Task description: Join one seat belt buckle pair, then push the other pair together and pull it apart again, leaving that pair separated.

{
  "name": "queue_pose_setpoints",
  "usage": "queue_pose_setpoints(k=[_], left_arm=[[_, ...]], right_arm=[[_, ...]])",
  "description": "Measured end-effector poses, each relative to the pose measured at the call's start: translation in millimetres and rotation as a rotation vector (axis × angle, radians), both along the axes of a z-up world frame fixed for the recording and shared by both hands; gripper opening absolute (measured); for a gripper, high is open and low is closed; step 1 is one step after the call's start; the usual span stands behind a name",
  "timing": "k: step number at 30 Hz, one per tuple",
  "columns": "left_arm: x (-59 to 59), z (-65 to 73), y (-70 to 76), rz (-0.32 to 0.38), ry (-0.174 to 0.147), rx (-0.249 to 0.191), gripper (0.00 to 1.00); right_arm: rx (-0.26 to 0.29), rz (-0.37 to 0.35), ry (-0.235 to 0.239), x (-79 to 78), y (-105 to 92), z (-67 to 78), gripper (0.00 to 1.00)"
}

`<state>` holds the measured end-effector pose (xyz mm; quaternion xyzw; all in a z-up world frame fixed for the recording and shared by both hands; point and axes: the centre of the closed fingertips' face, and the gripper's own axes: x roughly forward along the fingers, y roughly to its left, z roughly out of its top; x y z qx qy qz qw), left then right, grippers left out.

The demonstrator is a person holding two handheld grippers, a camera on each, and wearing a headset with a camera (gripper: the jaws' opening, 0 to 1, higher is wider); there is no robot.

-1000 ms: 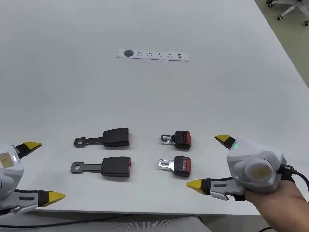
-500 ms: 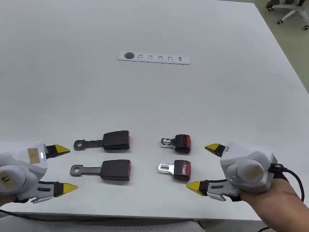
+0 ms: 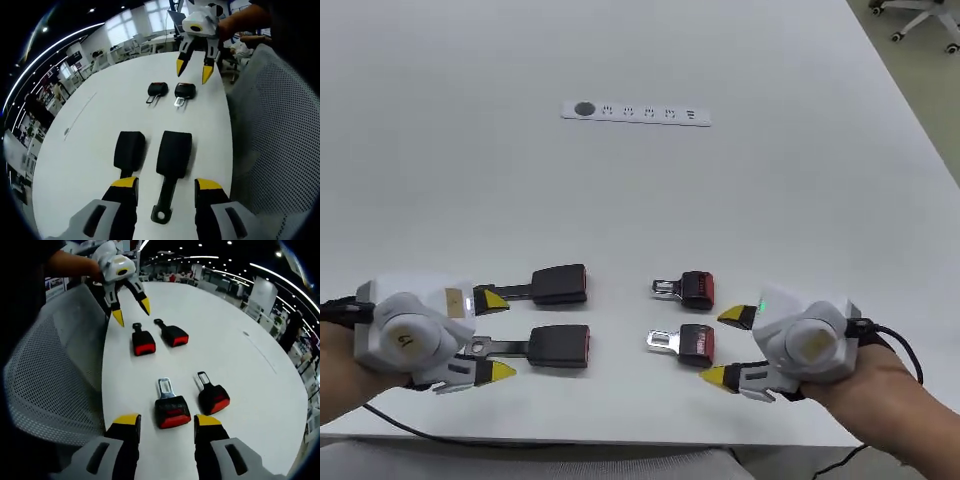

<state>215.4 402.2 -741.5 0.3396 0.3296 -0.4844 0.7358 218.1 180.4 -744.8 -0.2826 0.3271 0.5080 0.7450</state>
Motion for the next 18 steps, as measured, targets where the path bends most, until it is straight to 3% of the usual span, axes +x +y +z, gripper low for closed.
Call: queue_pose_setpoints(k=[6,12,18], left_arm=[[3.9,-1.0,-12.3,-0.034,0.007,0.006,0.45],[7.5,-6.4,-23.4,-0.07,0.023,0.019,0.45],[7.0,-13.2,-34.9,-0.121,0.041,0.038,0.44]], right_arm=[[-0.038,0.065,0.004,1.7,3.5,-8.6,0.31],[-0.057,0.093,0.002,7.2,6.3,-7.5,0.32],[-0.096,0.14,0.006,9.9,7.8,-19.1,0.33]])
